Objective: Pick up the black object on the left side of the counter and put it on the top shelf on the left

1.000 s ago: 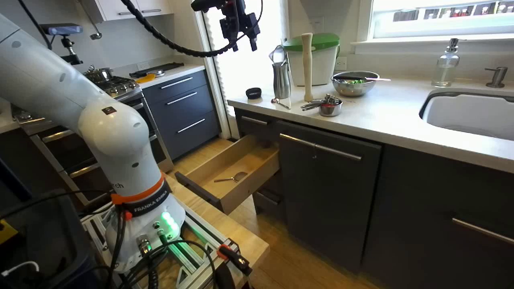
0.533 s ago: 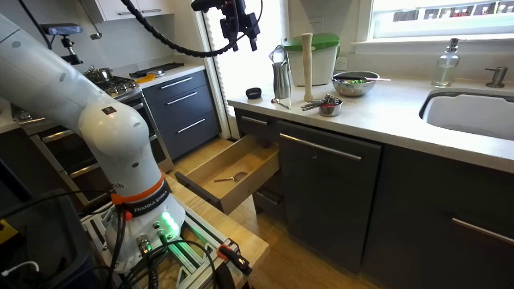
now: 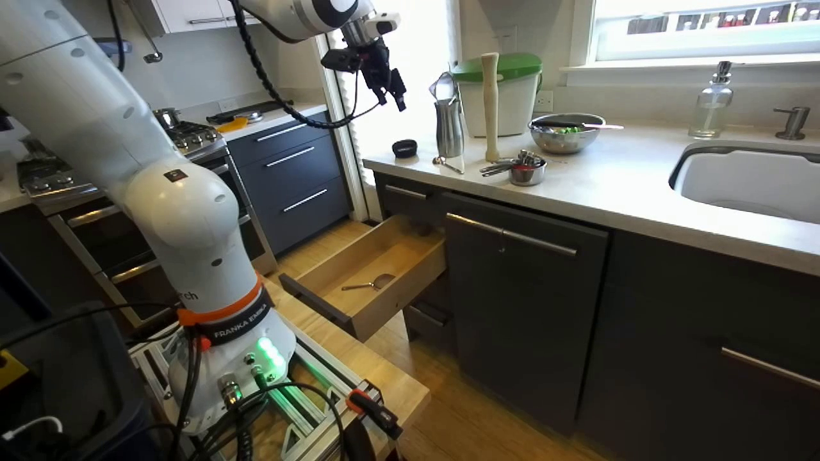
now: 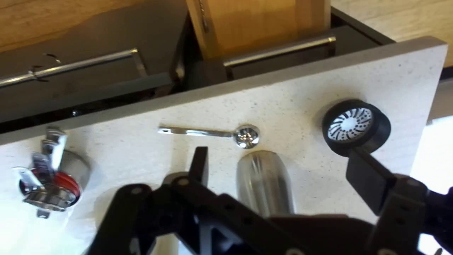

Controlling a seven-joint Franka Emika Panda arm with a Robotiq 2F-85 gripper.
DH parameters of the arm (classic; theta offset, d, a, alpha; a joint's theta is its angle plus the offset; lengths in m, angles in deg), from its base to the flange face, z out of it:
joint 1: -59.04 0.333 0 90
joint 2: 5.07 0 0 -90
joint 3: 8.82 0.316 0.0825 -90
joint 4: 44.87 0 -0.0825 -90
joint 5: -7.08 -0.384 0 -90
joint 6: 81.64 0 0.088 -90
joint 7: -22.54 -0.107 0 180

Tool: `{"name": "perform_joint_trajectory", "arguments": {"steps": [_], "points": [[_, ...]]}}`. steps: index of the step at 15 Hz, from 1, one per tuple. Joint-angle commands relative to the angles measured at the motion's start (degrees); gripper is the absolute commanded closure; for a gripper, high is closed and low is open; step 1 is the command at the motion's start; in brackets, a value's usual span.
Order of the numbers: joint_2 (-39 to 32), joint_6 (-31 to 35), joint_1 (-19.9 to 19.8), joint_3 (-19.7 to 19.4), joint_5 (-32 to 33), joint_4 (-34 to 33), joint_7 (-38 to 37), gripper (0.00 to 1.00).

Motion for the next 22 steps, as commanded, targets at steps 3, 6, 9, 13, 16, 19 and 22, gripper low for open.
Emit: {"name": "perform_joint_trajectory", "arguments": {"steps": [3,6,9,13,16,19,22], "points": [[-8.29,5.36,2.08,2.44,7.14,-2.3,-9.9,0.0],[-11.43,5.61,2.56,2.31,8.11,-4.49,-11.06,0.0],[-15.49,2.9,2.86,2.29,9.22,-7.7,-21.65,0.0],[-23.52,3.06,5.78,1.1,6.22,-12.26,-32.43,0.0],[-29.5,4.77,8.21,-0.28,0.93,-17.48,-35.79,0.0],[-33.46,7.46,9.12,-0.89,-5.35,-21.37,-33.73,0.0],[-32.46,6.93,10.53,-2.49,-5.0,-20.51,-32.97,0.0]]}}
